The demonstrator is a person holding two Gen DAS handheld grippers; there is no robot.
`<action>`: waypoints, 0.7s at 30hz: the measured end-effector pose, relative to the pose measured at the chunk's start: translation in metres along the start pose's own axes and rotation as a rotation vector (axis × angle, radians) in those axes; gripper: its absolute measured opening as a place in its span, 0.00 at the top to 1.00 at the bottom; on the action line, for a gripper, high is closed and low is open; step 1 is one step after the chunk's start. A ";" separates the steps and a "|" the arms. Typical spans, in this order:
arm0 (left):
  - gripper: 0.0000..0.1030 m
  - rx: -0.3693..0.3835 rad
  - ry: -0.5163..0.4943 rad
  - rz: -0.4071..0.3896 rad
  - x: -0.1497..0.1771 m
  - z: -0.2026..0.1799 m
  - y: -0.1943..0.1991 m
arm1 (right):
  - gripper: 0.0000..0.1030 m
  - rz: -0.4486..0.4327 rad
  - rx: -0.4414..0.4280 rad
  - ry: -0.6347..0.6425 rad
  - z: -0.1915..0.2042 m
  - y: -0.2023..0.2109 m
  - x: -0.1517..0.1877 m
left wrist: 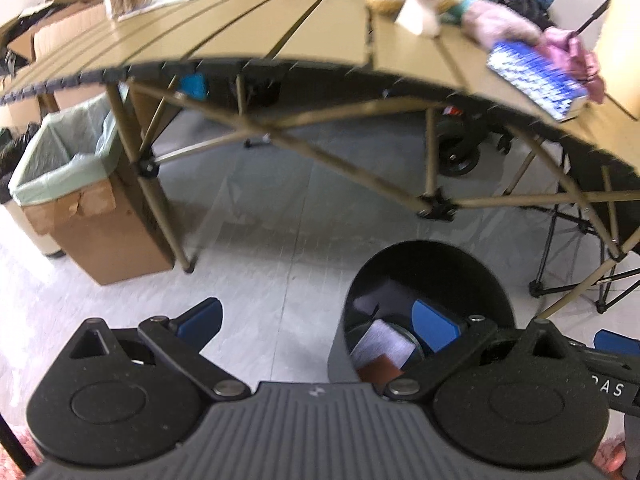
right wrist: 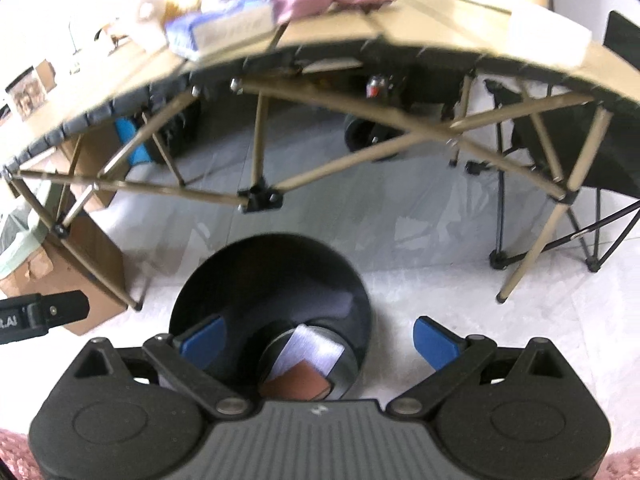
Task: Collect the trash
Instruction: 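Raise both tools from the bin back toward the table, then reach the left tool to the blue tissue pack while the right tool approaches the white foam cylinder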
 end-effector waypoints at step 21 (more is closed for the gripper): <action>0.00 0.112 -0.055 -0.307 -0.048 -0.079 0.057 | 0.02 -0.443 0.110 -0.059 -0.077 0.087 -0.057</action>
Point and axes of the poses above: each gripper's, at about its wrist camera, not at the fingertips, and y roughly against the way its jaws point, z to its left, x to its underside, the point moved 1 cm from there along -y, roughly the way its jaws point, and after that the axes turned 13 degrees about -z, right-handed, at the moved point
